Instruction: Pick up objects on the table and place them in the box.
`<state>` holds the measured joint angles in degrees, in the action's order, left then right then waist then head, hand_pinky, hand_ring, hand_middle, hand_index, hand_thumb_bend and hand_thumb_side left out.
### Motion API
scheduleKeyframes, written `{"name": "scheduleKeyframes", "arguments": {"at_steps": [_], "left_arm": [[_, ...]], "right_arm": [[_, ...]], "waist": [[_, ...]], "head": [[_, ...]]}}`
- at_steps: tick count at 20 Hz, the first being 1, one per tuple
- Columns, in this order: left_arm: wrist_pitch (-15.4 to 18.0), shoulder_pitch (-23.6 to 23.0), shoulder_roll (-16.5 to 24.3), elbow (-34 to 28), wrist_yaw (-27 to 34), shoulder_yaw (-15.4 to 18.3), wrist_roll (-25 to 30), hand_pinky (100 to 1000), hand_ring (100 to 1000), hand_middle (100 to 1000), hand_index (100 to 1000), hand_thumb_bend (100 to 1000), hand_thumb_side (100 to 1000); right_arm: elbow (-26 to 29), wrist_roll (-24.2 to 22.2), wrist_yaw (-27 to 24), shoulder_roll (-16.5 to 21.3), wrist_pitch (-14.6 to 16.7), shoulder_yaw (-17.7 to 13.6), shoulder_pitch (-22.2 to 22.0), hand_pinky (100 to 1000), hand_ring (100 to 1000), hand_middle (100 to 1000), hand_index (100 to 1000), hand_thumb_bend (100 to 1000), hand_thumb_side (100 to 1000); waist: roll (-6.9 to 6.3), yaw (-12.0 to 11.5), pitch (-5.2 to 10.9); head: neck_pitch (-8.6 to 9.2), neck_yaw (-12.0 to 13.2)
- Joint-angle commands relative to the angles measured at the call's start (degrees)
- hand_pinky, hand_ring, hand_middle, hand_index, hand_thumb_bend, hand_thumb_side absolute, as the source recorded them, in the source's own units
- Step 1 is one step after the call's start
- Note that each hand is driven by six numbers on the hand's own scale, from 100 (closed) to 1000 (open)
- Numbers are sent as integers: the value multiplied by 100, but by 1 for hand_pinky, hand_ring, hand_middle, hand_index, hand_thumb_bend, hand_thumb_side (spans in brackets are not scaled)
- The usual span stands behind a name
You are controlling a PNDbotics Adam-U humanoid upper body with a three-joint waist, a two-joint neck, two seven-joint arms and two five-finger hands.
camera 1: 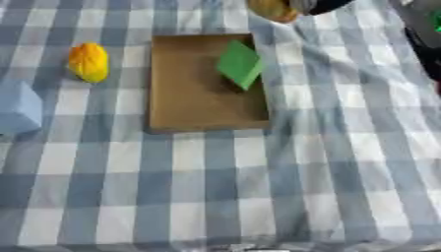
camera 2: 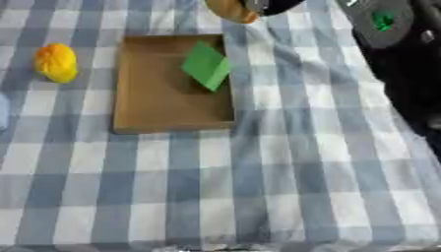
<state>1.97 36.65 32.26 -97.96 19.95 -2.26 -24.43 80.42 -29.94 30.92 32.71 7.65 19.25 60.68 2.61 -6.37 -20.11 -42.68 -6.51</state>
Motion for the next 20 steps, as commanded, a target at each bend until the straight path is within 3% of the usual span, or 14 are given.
{"name": "scheduleKeyframes", "arguments": {"at_steps": [1,7,13,16,20], "left_arm": [[6,133,112,-137,-49,10,38,826,878,813,899,600,866],[7,294,82,-321,-149,-59,102,826,879,813,899,604,861],[-15,311,78,-364,-172,-67,107,826,879,813,899,608,857],[15,398,69,-521,-216,-101,144,825,880,813,899,608,857],[-20,417,52,-597,-244,-115,152,825,880,813,899,608,857]], "right_arm": [[-125,-11,151,-123,63,21,214,779,689,471,608,100,121],[-666,143,492,-471,208,30,401,779,688,480,617,100,120],[-855,266,643,-536,344,16,412,779,692,491,629,100,115],[-1125,358,840,-665,311,-2,412,781,705,506,651,100,100],[-1396,486,1148,-769,460,-7,423,782,707,510,655,100,100]], "waist": [[-5,-21,130],[90,-250,4],[104,-280,-19],[168,-456,-167],[183,-500,-210]], "head": [[111,-69],[352,-199],[372,-218],[438,-356],[445,-404]]}}
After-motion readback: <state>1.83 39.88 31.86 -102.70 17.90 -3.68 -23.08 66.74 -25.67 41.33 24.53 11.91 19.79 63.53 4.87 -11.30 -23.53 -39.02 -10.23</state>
